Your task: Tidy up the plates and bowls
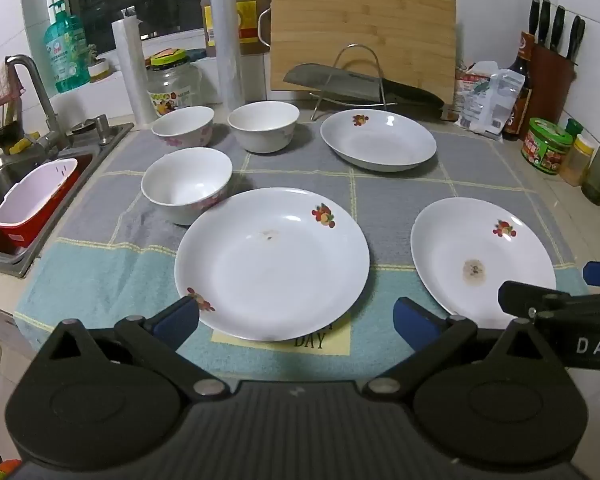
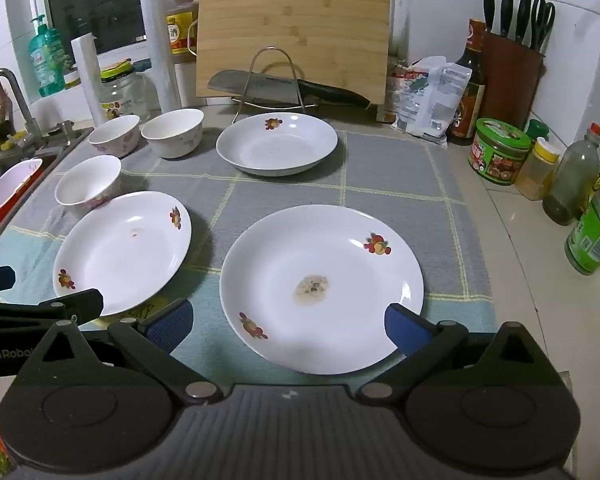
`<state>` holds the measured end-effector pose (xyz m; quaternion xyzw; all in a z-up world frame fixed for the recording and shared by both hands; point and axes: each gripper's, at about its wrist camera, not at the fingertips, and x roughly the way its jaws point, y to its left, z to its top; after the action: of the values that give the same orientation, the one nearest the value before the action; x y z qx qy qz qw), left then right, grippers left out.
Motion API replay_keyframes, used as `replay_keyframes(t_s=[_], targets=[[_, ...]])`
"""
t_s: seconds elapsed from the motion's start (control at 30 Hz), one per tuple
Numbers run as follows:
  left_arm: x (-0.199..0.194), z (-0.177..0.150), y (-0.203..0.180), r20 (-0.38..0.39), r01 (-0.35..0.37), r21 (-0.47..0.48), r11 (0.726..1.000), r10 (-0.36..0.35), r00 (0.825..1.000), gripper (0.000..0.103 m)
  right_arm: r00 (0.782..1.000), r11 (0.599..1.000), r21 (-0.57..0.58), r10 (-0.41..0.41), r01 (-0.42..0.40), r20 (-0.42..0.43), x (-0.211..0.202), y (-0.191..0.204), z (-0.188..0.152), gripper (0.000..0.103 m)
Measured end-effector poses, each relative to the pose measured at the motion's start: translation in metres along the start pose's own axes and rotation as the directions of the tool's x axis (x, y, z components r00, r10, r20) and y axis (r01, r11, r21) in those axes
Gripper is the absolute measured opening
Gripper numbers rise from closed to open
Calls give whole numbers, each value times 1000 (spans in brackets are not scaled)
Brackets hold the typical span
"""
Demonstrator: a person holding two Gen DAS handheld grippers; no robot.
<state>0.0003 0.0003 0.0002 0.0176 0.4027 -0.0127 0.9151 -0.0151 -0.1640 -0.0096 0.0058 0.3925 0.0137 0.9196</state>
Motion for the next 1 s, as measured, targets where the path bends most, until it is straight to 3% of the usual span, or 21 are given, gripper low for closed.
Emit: replay_keyframes(t_s=[1.0], targets=[[-7,2,4,13,-7,5,1000,7,1000,102,1000,1000,-4,5,-5,21,-9,4,1,103]])
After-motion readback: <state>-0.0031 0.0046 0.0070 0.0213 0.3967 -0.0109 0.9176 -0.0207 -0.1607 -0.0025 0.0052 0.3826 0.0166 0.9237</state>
